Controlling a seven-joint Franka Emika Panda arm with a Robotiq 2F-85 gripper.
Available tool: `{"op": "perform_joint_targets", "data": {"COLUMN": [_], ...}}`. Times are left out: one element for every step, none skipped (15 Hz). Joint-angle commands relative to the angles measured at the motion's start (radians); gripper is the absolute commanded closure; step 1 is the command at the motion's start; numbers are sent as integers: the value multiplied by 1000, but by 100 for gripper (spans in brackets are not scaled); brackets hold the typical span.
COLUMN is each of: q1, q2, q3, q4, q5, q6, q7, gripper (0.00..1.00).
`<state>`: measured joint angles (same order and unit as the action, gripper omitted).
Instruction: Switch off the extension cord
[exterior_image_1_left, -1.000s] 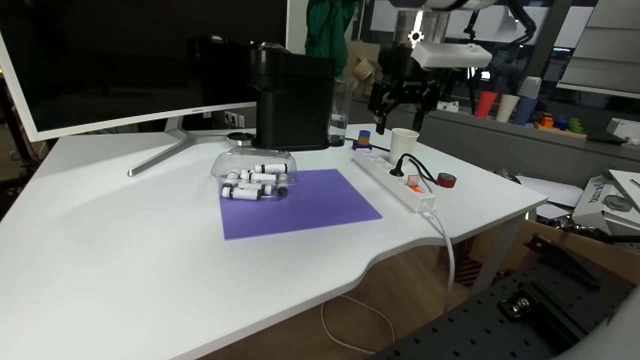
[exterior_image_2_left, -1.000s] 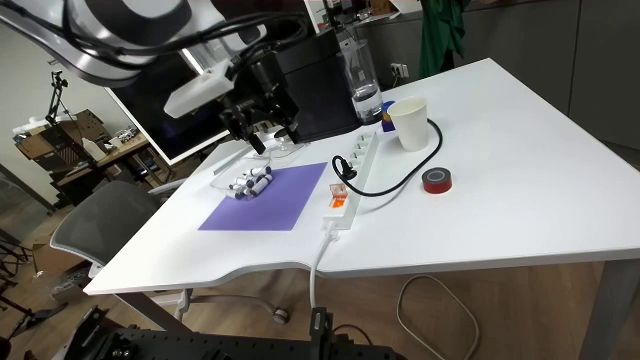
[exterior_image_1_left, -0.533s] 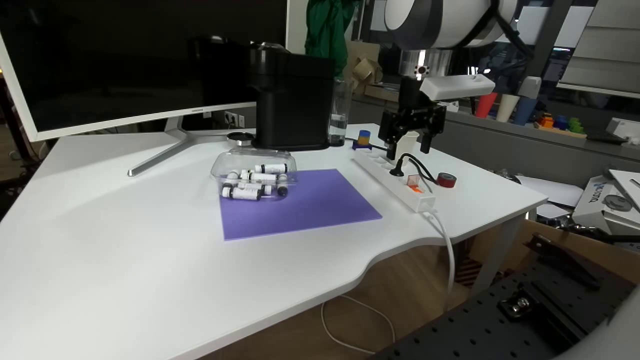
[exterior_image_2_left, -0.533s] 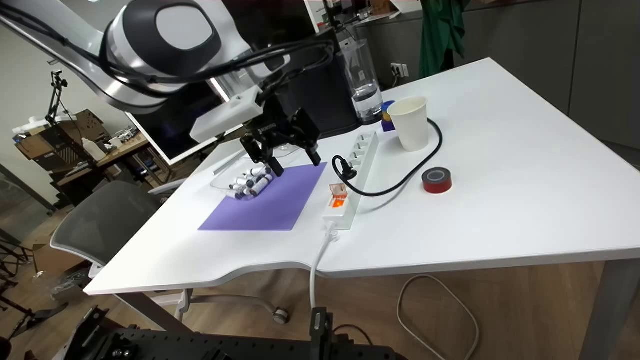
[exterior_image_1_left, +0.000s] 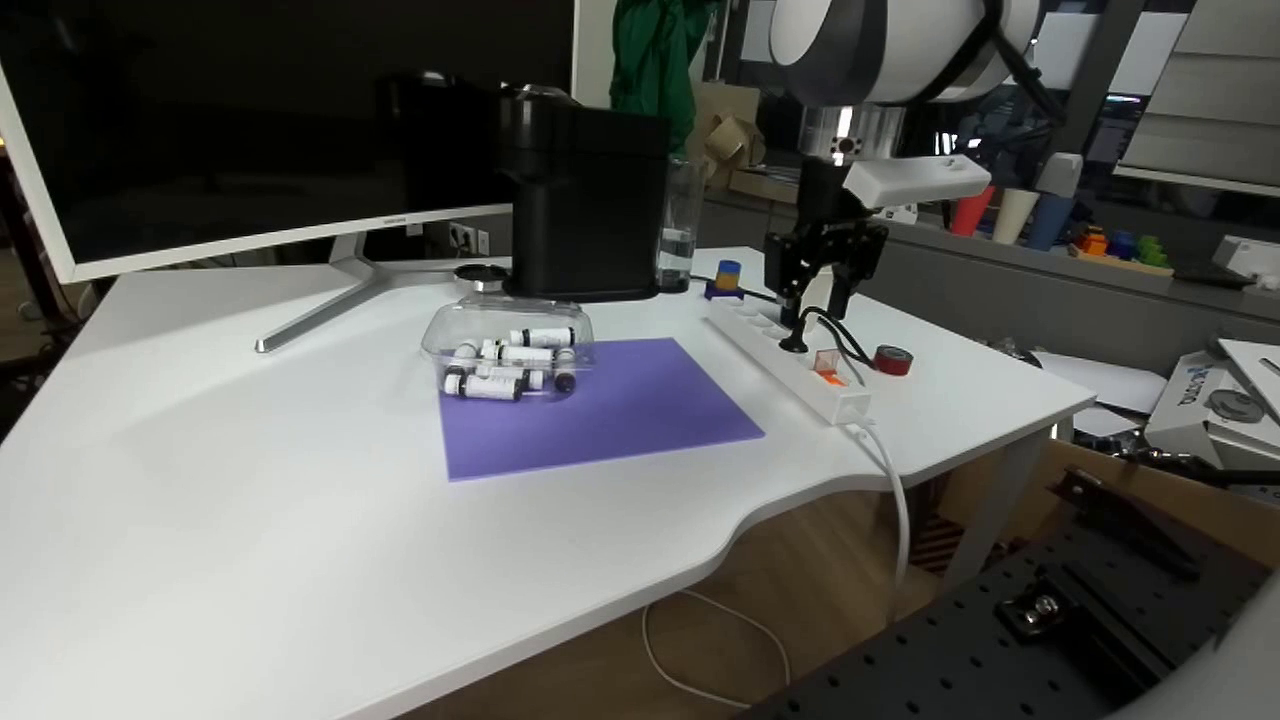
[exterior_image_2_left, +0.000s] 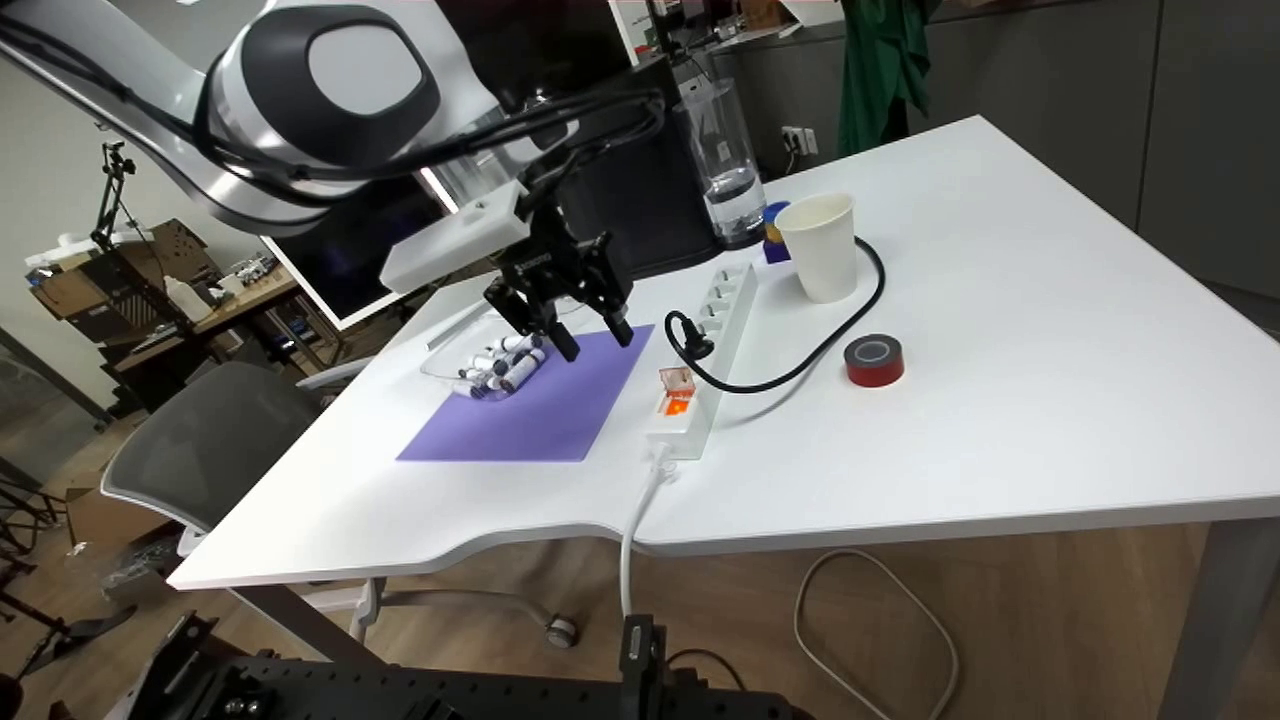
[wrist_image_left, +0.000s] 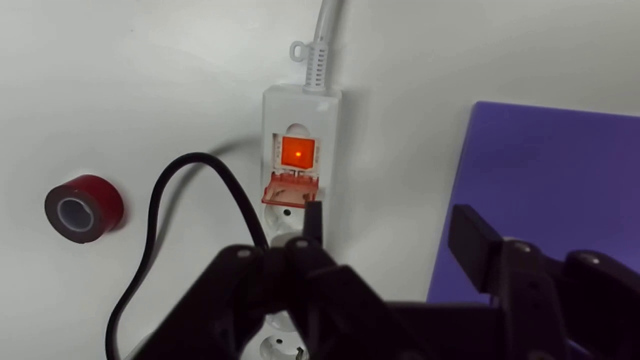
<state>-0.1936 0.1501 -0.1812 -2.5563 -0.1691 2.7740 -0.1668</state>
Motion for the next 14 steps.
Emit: {"op": "perform_joint_targets", "data": {"q1": [-26, -33, -39, -46, -53, -61, -72, -83, -95, -106, -117, -127, -104, -112], "q2": [-5, -3, -1, 2, 6, 13, 21, 29, 40, 56, 68, 82, 51, 61], "q3": [3, 4, 5, 2, 0, -4, -2, 1, 7, 13, 19, 26, 10, 14], "q4": [-23, -26, -28, -29, -29, -28, -26, -23, -18, -9, -3, 4, -20, -18], "q5": [42, 54, 69, 76, 84, 88, 102, 113, 133, 149, 163, 177, 144, 148], "q6": [25, 26, 28, 31, 33, 43, 53, 60, 69, 75, 79, 82, 69, 75], "q7": [-78, -99, -120, -137, -153, -165, -186, -204, -227, -247, -267, -280, -239, -248], "gripper": [62, 69, 76, 84, 89, 95, 99, 100, 100, 100, 100, 100, 99, 99]}}
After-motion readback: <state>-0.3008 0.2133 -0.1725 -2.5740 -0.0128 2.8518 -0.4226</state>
